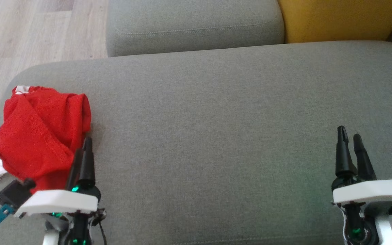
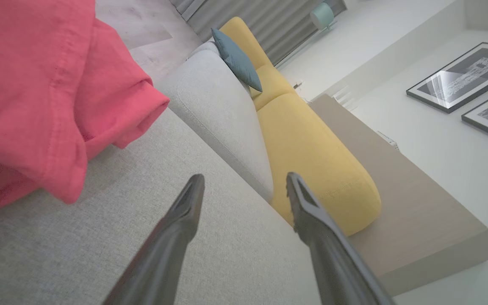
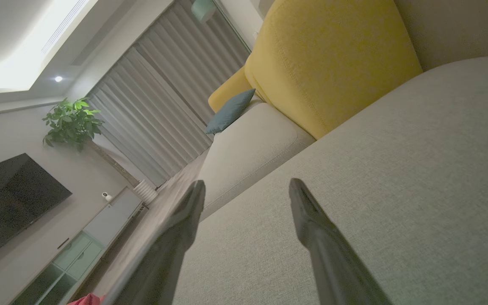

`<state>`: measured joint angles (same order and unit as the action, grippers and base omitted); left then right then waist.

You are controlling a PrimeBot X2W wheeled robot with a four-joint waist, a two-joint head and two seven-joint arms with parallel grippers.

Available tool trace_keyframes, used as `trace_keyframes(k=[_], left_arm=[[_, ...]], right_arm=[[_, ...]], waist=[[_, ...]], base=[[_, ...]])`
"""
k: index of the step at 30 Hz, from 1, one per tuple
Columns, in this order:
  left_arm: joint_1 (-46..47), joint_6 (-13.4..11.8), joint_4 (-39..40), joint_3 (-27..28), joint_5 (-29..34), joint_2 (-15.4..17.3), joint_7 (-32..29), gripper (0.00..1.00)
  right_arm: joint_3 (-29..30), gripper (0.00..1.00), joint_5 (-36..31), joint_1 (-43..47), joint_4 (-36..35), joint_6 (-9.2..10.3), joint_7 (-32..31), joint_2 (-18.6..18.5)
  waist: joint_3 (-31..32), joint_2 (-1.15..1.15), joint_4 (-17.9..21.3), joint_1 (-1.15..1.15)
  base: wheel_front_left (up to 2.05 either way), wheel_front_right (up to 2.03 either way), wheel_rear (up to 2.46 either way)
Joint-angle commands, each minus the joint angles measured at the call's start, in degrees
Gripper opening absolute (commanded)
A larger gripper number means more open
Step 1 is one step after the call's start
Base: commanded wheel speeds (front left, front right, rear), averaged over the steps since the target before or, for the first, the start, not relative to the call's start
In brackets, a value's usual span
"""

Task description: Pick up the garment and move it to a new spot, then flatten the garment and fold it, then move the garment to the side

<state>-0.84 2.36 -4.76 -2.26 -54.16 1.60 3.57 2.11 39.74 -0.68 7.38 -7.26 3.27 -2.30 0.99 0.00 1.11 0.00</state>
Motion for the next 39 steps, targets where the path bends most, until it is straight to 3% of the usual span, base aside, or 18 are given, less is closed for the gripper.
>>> trace_keyframes(k=[1,19,39], left_arm=[[2.85,-0.02,2.66,0.78,0.23,0.76,0.47,1.00],[2.78,-2.55,4.14,-4.88,20.23,1.69,3.48,1.00],[3.65,-9.38,4.78,-13.05,36.77,5.84,7.00,1.00]], right_arm=[[-0.85,1.00,-0.80,-3.15,-2.51,-0.13,0.67,-0.36],[-2.24,1.00,-17.22,-2.80,-3.79,-0.16,3.71,-0.42],[-3.70,1.00,-34.04,-2.65,-5.96,-0.19,7.26,-0.49]], waist=[[-0.01,0.00,-0.02,0.00],[0.42,0.00,0.48,0.00],[0.89,0.00,1.10,0.00]], base=[[0.00,0.00,0.00],[0.00,0.00,0.00],[0.00,0.00,0.00]])
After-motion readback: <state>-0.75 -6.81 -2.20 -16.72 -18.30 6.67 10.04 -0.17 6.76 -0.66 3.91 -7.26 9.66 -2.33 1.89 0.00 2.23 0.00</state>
